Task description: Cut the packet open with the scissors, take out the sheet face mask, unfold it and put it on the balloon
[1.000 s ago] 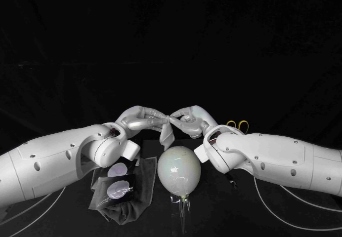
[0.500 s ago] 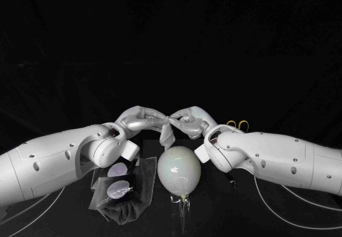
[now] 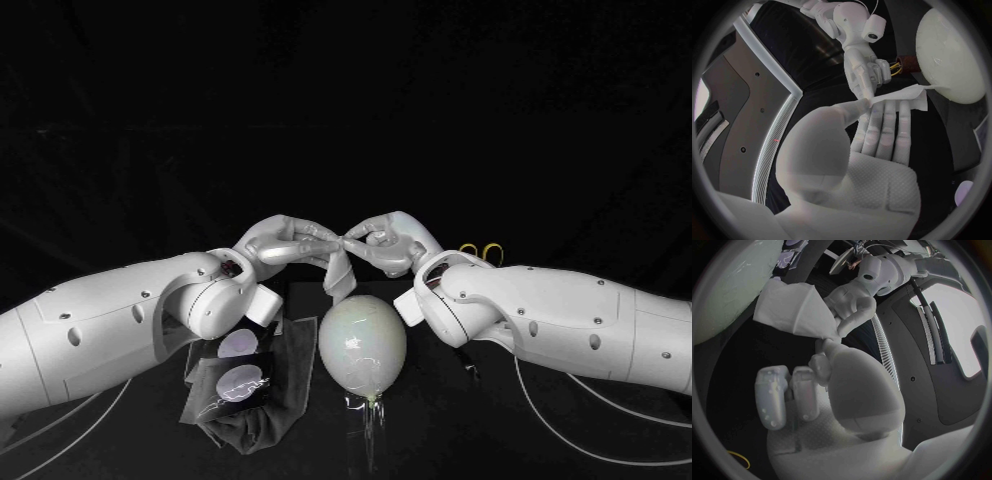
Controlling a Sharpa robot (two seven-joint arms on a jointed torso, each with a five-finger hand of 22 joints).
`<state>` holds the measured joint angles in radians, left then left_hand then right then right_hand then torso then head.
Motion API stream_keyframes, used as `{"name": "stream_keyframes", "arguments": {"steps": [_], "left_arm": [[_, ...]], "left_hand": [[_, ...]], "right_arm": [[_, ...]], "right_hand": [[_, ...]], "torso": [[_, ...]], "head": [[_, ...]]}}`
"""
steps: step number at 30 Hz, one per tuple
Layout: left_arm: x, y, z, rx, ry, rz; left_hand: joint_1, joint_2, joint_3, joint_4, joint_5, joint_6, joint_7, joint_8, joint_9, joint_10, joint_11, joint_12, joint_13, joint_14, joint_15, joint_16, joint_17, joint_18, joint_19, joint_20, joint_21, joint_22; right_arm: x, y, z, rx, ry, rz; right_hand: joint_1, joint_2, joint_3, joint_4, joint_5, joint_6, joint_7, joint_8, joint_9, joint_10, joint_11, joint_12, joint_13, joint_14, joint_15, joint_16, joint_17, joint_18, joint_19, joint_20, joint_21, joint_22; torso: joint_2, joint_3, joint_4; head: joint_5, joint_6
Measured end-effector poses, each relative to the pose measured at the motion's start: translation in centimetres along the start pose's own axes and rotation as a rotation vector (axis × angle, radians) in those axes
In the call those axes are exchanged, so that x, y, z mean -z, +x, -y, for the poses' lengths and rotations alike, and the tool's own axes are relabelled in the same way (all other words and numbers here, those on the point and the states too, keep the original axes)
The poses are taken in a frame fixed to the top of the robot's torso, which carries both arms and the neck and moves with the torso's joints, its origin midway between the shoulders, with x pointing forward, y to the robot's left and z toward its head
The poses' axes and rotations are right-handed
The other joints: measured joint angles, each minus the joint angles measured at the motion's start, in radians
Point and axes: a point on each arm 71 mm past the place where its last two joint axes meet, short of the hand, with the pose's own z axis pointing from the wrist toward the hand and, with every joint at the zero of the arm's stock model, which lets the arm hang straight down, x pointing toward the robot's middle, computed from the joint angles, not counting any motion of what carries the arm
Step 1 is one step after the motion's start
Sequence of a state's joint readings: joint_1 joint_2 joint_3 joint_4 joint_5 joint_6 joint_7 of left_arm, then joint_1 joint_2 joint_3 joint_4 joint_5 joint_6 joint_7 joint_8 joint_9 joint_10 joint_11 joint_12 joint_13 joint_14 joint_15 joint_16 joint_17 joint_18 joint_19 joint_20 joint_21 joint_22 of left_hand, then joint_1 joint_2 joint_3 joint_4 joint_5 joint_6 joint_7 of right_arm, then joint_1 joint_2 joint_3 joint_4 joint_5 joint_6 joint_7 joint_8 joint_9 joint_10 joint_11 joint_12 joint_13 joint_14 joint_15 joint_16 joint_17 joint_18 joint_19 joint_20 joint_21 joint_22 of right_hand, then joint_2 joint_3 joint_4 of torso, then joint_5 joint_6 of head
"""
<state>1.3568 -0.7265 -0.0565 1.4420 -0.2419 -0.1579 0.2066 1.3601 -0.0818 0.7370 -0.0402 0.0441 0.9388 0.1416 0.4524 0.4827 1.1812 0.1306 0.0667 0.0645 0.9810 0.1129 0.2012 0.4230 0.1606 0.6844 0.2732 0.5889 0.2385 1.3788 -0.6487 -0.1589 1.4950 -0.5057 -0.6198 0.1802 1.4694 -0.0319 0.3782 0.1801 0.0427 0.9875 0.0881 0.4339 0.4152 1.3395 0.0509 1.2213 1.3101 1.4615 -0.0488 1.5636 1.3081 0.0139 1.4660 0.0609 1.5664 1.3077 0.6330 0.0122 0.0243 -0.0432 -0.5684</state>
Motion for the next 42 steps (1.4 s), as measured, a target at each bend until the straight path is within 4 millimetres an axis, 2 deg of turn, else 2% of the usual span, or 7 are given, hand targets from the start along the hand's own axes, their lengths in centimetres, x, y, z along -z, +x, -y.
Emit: {"name": "stream_keyframes", "arguments": {"steps": [30,32,33,35,36,38,42], "left_arm": [[0.2,-0.7,0.0,-0.004,-0.002,0.038],[0.2,-0.7,0.0,-0.004,-0.002,0.038],[0.2,-0.7,0.0,-0.004,-0.002,0.038],[0.2,-0.7,0.0,-0.004,-0.001,0.038],[0.2,-0.7,0.0,-0.004,0.000,0.037],[0.2,-0.7,0.0,-0.003,0.002,0.035],[0.2,-0.7,0.0,-0.001,0.008,0.029]], "left_hand": [[-0.006,-0.005,0.003,-0.003,0.000,-0.013,0.008,0.009,0.000,0.004,-0.004,0.000,0.000,0.004,-0.004,-0.002,-0.002,0.000,0.000,0.000,0.030,0.016],[-0.011,-0.005,0.003,-0.003,0.000,-0.012,0.009,0.009,0.000,0.004,-0.004,0.000,0.000,0.004,-0.004,-0.004,-0.002,0.000,-0.004,-0.004,0.030,0.018],[-0.012,-0.004,0.003,-0.003,0.000,-0.012,0.009,0.009,0.000,0.005,-0.003,0.000,0.000,0.004,-0.004,-0.004,-0.003,0.000,-0.004,-0.004,0.031,0.019],[-0.013,-0.003,0.006,0.000,0.000,-0.012,0.009,0.009,0.000,0.007,0.000,0.000,0.000,0.004,-0.004,-0.004,-0.003,0.000,-0.004,-0.004,0.035,0.020],[-0.013,-0.003,0.009,0.000,0.000,-0.012,0.009,0.009,0.000,0.007,0.000,0.000,0.000,0.004,-0.004,-0.004,-0.003,0.000,-0.007,-0.005,0.035,0.021],[-0.015,-0.001,0.010,-0.001,0.000,-0.017,0.006,0.008,0.000,0.007,0.000,0.000,0.000,0.004,-0.004,-0.006,-0.004,0.000,-0.015,-0.003,0.035,0.022],[-0.016,0.000,0.012,0.000,0.000,-0.022,0.002,0.008,0.005,0.003,0.004,0.000,0.000,-0.002,0.002,-0.014,-0.006,0.000,-0.033,0.000,0.035,0.022]], "right_arm": [[1.1,-1.7,0.4,0.026,0.005,0.110],[1.0,-1.7,0.3,0.026,0.005,0.109],[1.0,-1.6,0.3,0.025,0.005,0.108],[0.9,-1.4,0.2,0.021,0.005,0.103],[0.9,-1.3,0.2,0.019,0.005,0.100],[0.9,-1.1,0.1,0.015,0.003,0.091],[0.8,-0.8,0.0,0.007,-0.001,0.072]], "right_hand": [[-0.002,0.002,0.022,-0.015,0.003,0.000,-0.001,0.033,0.007,0.011,0.001,0.044,-0.001,0.000,-0.007,0.004,-0.001,0.000,0.000,-0.008,-0.002,0.000],[-0.006,0.004,0.030,-0.011,0.003,-0.007,-0.008,0.033,0.007,0.013,0.000,0.029,0.000,0.000,-0.007,0.003,-0.001,0.000,0.000,-0.007,-0.002,0.000],[-0.017,0.002,0.037,-0.005,0.003,-0.030,-0.009,0.032,0.035,0.022,-0.010,-0.008,-0.003,0.002,-0.009,-0.001,0.000,0.000,0.000,-0.007,-0.002,0.000],[-0.043,-0.001,0.035,0.007,0.004,-0.074,0.008,0.004,0.046,0.024,-0.015,-0.039,-0.013,0.004,-0.007,-0.009,0.000,0.000,0.000,-0.007,-0.002,0.000],[-0.073,-0.029,0.012,0.033,0.009,-0.123,0.031,-0.034,0.028,0.024,-0.015,-0.058,-0.026,0.009,0.003,-0.012,0.000,0.000,-0.001,-0.006,-0.008,0.000],[-0.110,-0.066,-0.024,0.050,0.006,-0.167,0.055,-0.073,0.008,0.008,0.000,-0.066,-0.030,0.007,0.030,-0.017,0.000,0.000,-0.002,0.007,-0.013,0.000],[-0.122,-0.085,-0.052,0.057,0.006,-0.178,0.067,-0.098,-0.006,-0.003,0.016,-0.066,-0.030,0.005,0.042,-0.019,0.000,0.000,0.001,0.020,-0.014,0.000]], "torso": [[0.000,0.0002,-0.0007],[0.000,0.0002,-0.0008],[0.000,0.0002,-0.0008],[0.000,0.0003,-0.0008],[0.000,0.0004,-0.0008],[0.000,0.0006,-0.0008],[0.000,0.0006,-0.0004]], "head": [[0.003,0.004],[0.002,0.004],[0.002,0.004],[0.001,0.004],[0.001,0.004],[0.001,0.006],[0.000,0.007]]}}
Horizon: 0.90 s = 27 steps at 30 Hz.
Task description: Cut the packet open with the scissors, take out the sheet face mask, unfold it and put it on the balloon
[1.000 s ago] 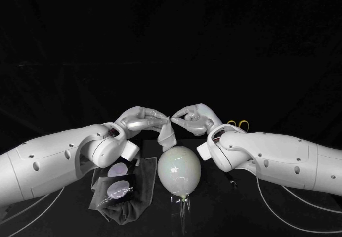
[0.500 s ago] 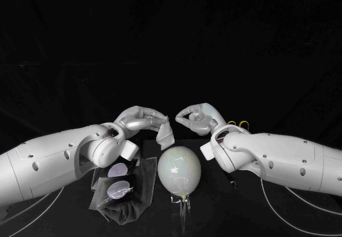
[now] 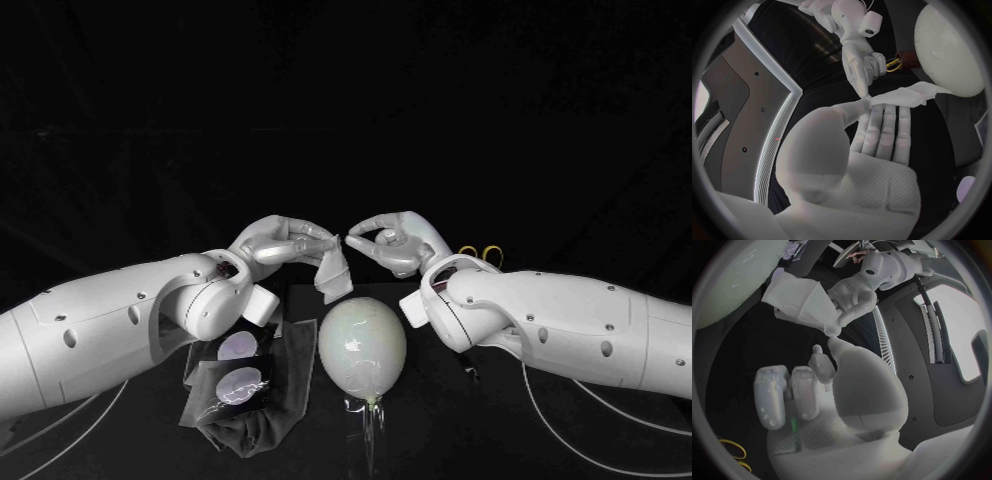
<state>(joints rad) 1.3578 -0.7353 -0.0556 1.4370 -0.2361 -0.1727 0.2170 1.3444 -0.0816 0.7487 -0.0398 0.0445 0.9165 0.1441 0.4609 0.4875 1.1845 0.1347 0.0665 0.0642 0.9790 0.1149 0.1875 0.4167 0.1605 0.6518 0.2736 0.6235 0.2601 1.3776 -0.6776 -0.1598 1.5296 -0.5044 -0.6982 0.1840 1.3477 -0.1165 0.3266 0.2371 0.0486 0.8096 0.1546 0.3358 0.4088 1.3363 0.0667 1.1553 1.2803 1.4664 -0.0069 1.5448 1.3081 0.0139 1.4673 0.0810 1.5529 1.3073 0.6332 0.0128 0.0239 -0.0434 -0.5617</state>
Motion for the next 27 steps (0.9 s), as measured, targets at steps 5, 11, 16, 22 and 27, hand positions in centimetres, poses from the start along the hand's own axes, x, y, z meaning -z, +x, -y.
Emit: {"name": "stream_keyframes", "arguments": {"steps": [5,11,16,22,27], "left_arm": [[0.04,-0.01,0.03,0.004,0.006,-0.008],[0.07,-0.04,0.04,0.010,0.009,-0.011],[0.10,-0.07,0.05,0.015,0.011,-0.011],[0.12,0.11,0.09,0.021,0.015,-0.023],[0.11,0.26,0.11,0.024,0.017,-0.034]], "left_hand": [[0.000,0.000,0.023,-0.002,0.000,-0.021,0.018,0.006,0.057,-0.073,0.019,-0.005,-0.003,-0.064,0.024,-0.027,-0.013,0.000,-0.047,0.011,-0.017,-0.007],[0.000,0.000,0.038,-0.006,0.000,-0.034,0.048,0.015,0.078,-0.150,0.039,-0.005,-0.004,-0.106,0.044,-0.038,-0.022,0.000,-0.064,0.014,-0.027,-0.013],[0.004,0.004,0.046,-0.003,-0.001,-0.046,0.060,0.035,0.078,-0.157,0.046,-0.005,-0.004,-0.114,0.046,-0.038,-0.024,-0.014,-0.071,0.014,-0.027,-0.014],[0.002,0.012,0.055,0.000,-0.004,-0.058,0.063,0.048,0.078,-0.164,0.046,-0.005,-0.004,-0.115,0.047,-0.031,-0.025,-0.014,-0.071,0.014,-0.027,-0.015],[0.000,0.015,0.059,0.004,-0.004,-0.067,0.062,0.058,0.078,-0.164,0.046,-0.005,-0.004,-0.118,0.050,-0.026,-0.025,-0.014,-0.071,0.014,-0.027,-0.015]], "right_arm": [[-0.03,0.27,-0.12,-0.005,-0.009,-0.021],[0.02,0.29,-0.17,-0.003,-0.020,-0.032],[0.05,0.17,-0.16,0.002,-0.028,-0.033],[0.04,0.37,-0.33,0.003,-0.038,-0.037],[-0.01,0.54,-0.45,0.002,-0.043,-0.039]], "right_hand": [[0.008,-0.016,-0.009,-0.001,0.000,0.000,0.000,-0.007,-0.006,-0.003,0.003,0.000,0.002,0.000,0.000,-0.001,0.000,0.000,-0.002,0.002,0.000,0.000],[0.013,-0.021,-0.012,-0.004,0.000,0.004,0.004,-0.011,-0.008,-0.004,0.003,0.000,0.007,0.000,0.000,-0.002,0.000,0.000,-0.001,0.009,0.000,0.000],[0.013,-0.020,-0.017,-0.005,0.000,0.011,0.005,-0.015,-0.011,-0.004,0.003,0.005,0.009,0.000,0.000,-0.004,-0.001,0.000,-0.001,0.009,0.000,0.001],[0.032,-0.002,-0.022,0.000,0.000,0.044,0.000,-0.015,-0.014,-0.003,0.003,0.020,0.016,0.000,0.000,0.001,-0.001,0.000,-0.001,0.016,0.010,0.001],[0.054,0.020,-0.021,0.000,0.000,0.083,-0.013,-0.014,-0.015,0.008,-0.008,0.033,0.023,0.000,0.000,0.007,-0.001,0.000,-0.001,0.016,0.012,0.001]], "torso": [[0.000,-0.0007,0.0002],[0.000,-0.0006,0.0002],[0.000,-0.0008,0.0002],[0.000,-0.0007,0.0001],[0.000,-0.0006,0.0001]], "head": [[-0.001,0.001],[0.000,0.001],[0.001,0.000],[0.000,-0.001],[-0.001,0.000]]}}
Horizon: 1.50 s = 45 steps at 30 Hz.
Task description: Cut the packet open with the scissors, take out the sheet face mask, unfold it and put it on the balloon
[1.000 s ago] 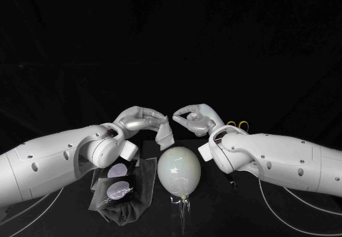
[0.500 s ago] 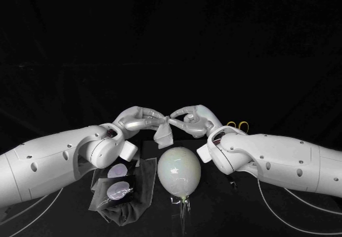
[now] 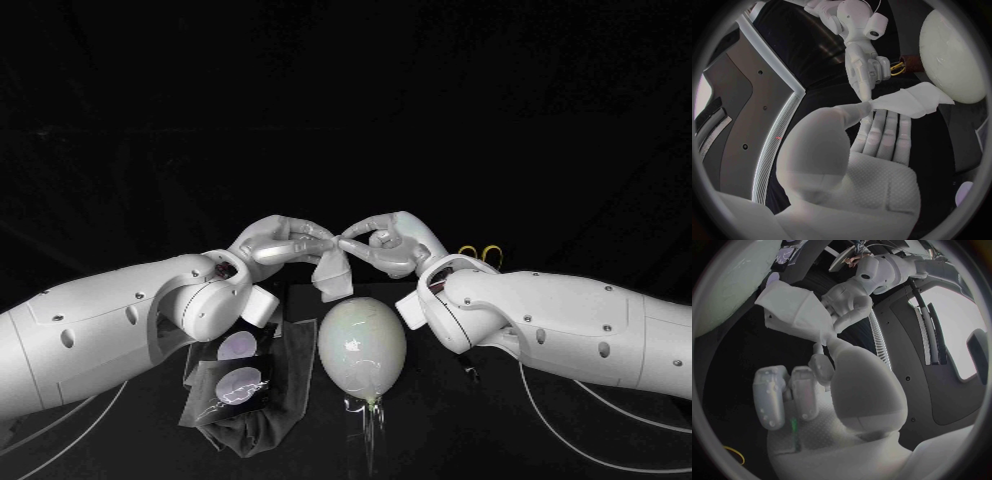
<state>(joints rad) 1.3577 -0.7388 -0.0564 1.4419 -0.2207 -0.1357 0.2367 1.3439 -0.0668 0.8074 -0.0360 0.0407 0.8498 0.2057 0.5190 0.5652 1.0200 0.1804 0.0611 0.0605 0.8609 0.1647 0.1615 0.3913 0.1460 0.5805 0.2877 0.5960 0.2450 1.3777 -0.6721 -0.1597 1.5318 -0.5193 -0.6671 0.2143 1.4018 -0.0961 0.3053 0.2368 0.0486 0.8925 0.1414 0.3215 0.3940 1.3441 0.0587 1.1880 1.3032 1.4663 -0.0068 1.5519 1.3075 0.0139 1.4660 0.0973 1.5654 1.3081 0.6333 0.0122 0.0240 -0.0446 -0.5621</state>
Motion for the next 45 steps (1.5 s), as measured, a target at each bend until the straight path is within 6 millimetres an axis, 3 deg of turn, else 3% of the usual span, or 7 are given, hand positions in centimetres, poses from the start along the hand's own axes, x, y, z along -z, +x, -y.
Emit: {"name": "stream_keyframes", "arguments": {"steps": [13,18,23,38,45], "left_arm": [[0.04,-0.04,-0.02,0.002,0.000,-0.003],[0.03,0.11,0.02,0.003,0.002,-0.008],[0.03,0.19,0.04,0.004,0.005,-0.012],[0.01,0.34,0.10,0.007,0.007,-0.021],[0.03,0.26,0.08,0.006,0.007,-0.018]], "left_hand": [[0.000,0.000,0.003,-0.003,0.002,-0.006,-0.002,0.006,0.000,0.000,0.000,0.000,0.000,0.000,0.000,0.004,0.000,0.000,0.000,0.000,0.000,0.000],[0.000,0.000,0.003,-0.003,0.003,-0.006,-0.002,0.007,0.000,0.000,0.000,0.000,0.000,0.000,0.000,0.004,0.000,0.000,0.000,0.000,-0.001,0.000],[0.000,0.000,0.003,-0.003,0.003,-0.009,-0.002,0.010,0.000,0.000,0.000,0.000,0.000,0.000,0.000,0.008,0.000,0.000,0.000,0.000,-0.001,0.000],[0.000,-0.001,0.002,-0.003,0.003,-0.011,-0.003,0.012,0.000,0.000,0.000,0.000,0.000,0.000,0.000,0.008,0.000,0.000,0.000,0.000,-0.001,0.000],[0.000,-0.001,0.002,-0.003,0.002,-0.015,-0.004,0.015,0.000,0.000,0.000,0.000,0.000,0.000,0.000,0.008,0.000,0.000,0.000,0.000,-0.001,0.000]], "right_arm": [[-0.16,0.18,-0.06,0.014,0.005,0.012],[-0.15,0.05,0.01,0.026,0.014,0.026],[-0.13,-0.07,0.05,0.037,0.020,0.043],[0.01,-0.32,-0.03,0.058,0.022,0.090],[0.26,-0.68,0.02,0.062,0.024,0.105]], "right_hand": [[0.010,0.009,0.004,-0.004,0.000,0.035,-0.016,0.011,0.000,0.007,-0.007,0.002,0.003,-0.003,-0.005,0.001,0.001,0.000,0.000,0.000,0.000,-0.001],[0.058,0.043,0.036,-0.036,0.000,0.070,-0.035,0.035,0.006,0.016,-0.016,0.010,0.011,0.001,-0.019,0.002,0.001,0.000,-0.003,-0.009,0.000,-0.001],[0.085,0.054,0.071,-0.071,0.000,0.093,-0.051,0.066,0.023,0.014,-0.018,0.033,0.007,-0.002,-0.028,0.009,0.000,0.000,-0.001,-0.022,-0.001,0.000],[0.085,0.054,0.133,-0.107,-0.005,0.096,-0.055,0.127,0.057,0.026,-0.007,0.088,0.007,-0.005,-0.038,0.014,0.000,0.000,-0.002,-0.035,-0.001,0.000],[0.076,0.051,0.145,-0.111,-0.006,0.094,-0.057,0.134,0.064,0.029,-0.006,0.093,0.007,-0.005,-0.042,0.014,0.001,0.000,0.000,-0.040,-0.002,0.000]], "torso": [[0.000,-0.0007,0.0007],[0.000,-0.0008,0.0009],[0.000,-0.0004,0.0008],[0.000,0.0001,0.0001],[0.000,0.0001,0.0001]], "head": [[-0.001,0.000],[0.000,0.000],[0.000,0.000],[-0.002,-0.003],[-0.002,-0.002]]}}
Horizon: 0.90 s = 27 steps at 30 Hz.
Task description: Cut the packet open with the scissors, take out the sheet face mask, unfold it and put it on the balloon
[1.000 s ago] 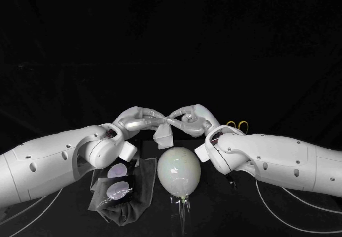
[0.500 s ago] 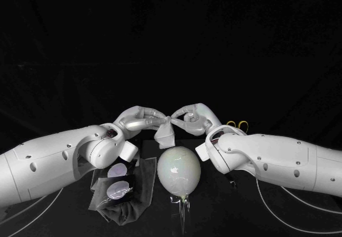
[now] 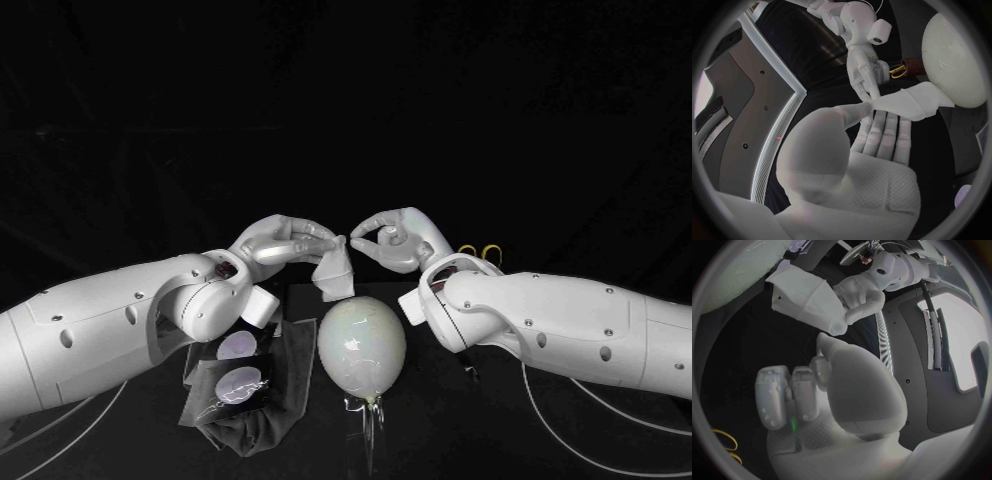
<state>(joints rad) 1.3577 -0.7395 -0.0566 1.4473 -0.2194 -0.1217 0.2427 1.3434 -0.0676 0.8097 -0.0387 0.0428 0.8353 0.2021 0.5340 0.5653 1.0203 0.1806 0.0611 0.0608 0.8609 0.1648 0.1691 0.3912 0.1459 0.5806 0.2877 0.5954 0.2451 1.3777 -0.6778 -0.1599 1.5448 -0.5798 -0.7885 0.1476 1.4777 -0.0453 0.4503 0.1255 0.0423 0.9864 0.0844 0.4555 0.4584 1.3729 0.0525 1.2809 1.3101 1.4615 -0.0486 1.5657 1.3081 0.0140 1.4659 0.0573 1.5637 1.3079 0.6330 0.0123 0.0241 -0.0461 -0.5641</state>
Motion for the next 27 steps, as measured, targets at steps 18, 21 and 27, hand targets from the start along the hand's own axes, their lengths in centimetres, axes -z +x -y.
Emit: {"name": "stream_keyframes", "arguments": {"steps": [18,21,27], "left_arm": [[0.0,0.0,0.0,0.000,0.000,-0.001],[0.0,0.1,0.0,0.000,0.001,-0.002],[0.0,0.1,0.0,0.000,0.001,-0.004]], "left_hand": [[-0.003,-0.003,0.000,0.000,-0.002,0.001,0.004,0.000,0.000,0.000,0.000,0.000,0.000,0.000,0.000,0.000,0.000,0.000,0.000,0.000,0.000,0.000],[-0.003,-0.003,0.000,0.000,-0.002,0.001,0.004,0.001,0.000,0.000,0.000,0.000,0.000,0.000,0.000,0.000,0.000,0.000,0.000,0.000,0.000,0.000],[-0.005,-0.005,0.000,0.000,-0.002,0.001,0.004,0.004,0.000,0.000,0.000,0.000,0.000,0.000,0.000,0.000,-0.001,0.000,0.000,0.000,0.000,0.000]], "right_arm": [[0.1,0.5,-0.1,0.000,-0.009,-0.077],[0.1,0.7,-0.1,-0.001,-0.010,-0.093],[0.0,1.1,-0.2,-0.006,-0.013,-0.116]], "right_hand": [[-0.126,-0.077,-0.038,0.046,0.002,-0.181,0.088,-0.146,-0.059,-0.038,0.027,-0.113,-0.014,0.003,0.051,-0.026,0.000,0.000,0.002,0.038,-0.017,0.000],[-0.126,-0.077,-0.038,0.046,0.002,-0.181,0.088,-0.146,-0.060,-0.038,0.027,-0.111,-0.011,0.003,0.051,-0.026,-0.001,0.000,0.000,0.040,-0.017,0.000],[-0.119,-0.070,-0.038,0.046,0.002,-0.155,0.081,-0.146,-0.063,-0.038,0.027,-0.097,-0.002,0.003,0.051,-0.026,-0.001,0.000,0.000,0.044,-0.016,0.000]], "torso": [[0.000,-0.0001,0.0000],[0.000,-0.0001,0.0000],[0.000,-0.0001,0.0004]], "head": [[0.001,0.000],[0.000,-0.001],[0.000,-0.002]]}}
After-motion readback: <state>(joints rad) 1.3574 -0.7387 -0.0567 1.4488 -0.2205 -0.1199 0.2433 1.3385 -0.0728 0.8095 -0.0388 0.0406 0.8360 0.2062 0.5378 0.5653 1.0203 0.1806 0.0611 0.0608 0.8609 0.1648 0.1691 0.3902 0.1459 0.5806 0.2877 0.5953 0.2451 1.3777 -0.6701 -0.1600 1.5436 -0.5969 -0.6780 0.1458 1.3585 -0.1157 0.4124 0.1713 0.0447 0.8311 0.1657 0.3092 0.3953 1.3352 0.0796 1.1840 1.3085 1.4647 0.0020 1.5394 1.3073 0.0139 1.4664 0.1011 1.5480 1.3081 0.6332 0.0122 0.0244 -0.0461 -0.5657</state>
